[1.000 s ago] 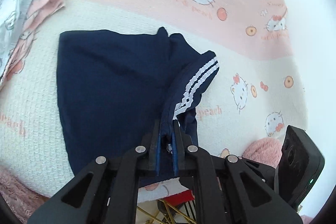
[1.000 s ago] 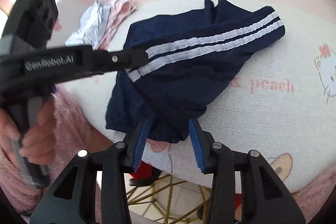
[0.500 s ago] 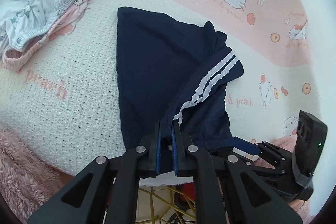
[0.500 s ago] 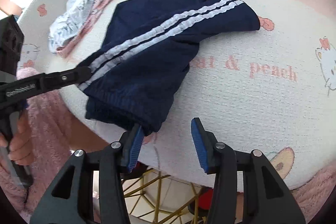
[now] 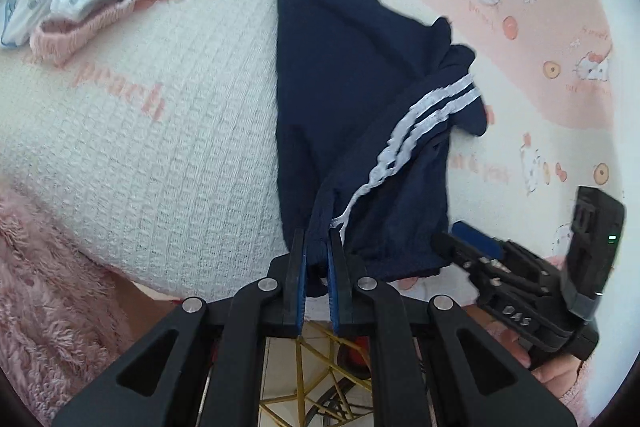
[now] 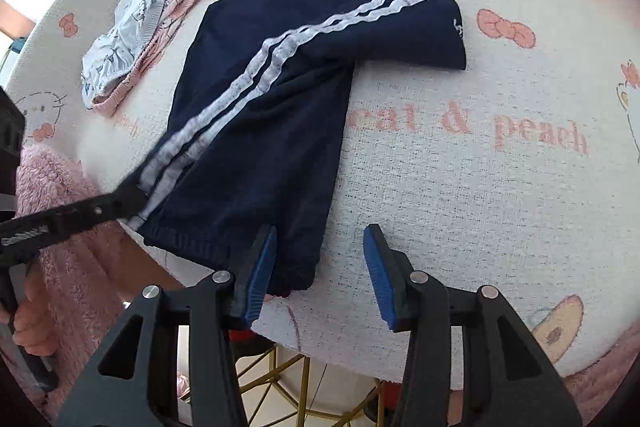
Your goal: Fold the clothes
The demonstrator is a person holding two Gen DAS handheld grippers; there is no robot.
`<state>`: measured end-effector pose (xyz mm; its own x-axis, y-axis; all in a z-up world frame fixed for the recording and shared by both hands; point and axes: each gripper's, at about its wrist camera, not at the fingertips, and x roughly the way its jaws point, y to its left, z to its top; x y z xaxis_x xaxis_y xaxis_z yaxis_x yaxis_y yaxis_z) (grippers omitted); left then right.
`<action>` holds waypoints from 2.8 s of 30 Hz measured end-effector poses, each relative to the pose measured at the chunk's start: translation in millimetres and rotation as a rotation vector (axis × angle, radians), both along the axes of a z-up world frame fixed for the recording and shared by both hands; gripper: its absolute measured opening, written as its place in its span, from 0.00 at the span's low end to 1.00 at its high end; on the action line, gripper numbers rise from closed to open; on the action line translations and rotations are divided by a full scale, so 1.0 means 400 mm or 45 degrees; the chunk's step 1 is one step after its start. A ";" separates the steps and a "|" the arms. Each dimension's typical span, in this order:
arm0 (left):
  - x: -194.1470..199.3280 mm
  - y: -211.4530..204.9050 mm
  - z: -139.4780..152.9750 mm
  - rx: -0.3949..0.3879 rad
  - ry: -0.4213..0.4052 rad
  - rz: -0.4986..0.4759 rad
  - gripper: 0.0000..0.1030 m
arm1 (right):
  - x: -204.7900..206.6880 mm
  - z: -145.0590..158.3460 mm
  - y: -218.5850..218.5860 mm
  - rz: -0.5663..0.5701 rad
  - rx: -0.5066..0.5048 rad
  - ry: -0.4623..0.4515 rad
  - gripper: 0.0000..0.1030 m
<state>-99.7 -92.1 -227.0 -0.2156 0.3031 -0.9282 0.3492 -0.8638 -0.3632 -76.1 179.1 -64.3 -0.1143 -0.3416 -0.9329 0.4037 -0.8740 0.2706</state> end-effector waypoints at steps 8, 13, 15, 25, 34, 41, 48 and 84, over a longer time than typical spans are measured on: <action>0.016 -0.030 0.055 0.037 0.106 0.061 0.14 | -0.015 0.012 0.065 -0.131 -0.031 0.017 0.44; 0.017 -0.015 0.090 0.006 0.187 0.034 0.14 | -0.020 0.035 0.040 -0.137 -0.158 0.060 0.45; 0.015 -0.003 0.090 -0.028 0.179 0.004 0.14 | -0.024 0.014 0.012 -0.099 -0.121 0.035 0.45; 0.035 -0.044 0.049 0.070 0.072 0.070 0.42 | -0.032 0.010 -0.006 -0.062 0.002 0.059 0.44; 0.021 0.007 0.007 0.027 -0.010 -0.021 0.24 | -0.039 -0.018 -0.073 0.006 -0.017 0.001 0.43; 0.048 0.007 0.023 0.053 -0.013 0.002 0.27 | -0.004 -0.003 -0.050 -0.002 0.076 0.001 0.45; 0.047 0.001 0.093 -0.077 0.115 0.007 0.27 | -0.010 0.058 -0.005 -0.098 -0.142 0.078 0.46; -0.418 0.271 0.095 -0.121 0.326 -0.660 0.05 | -0.294 0.016 0.139 -0.364 -0.076 -0.004 0.46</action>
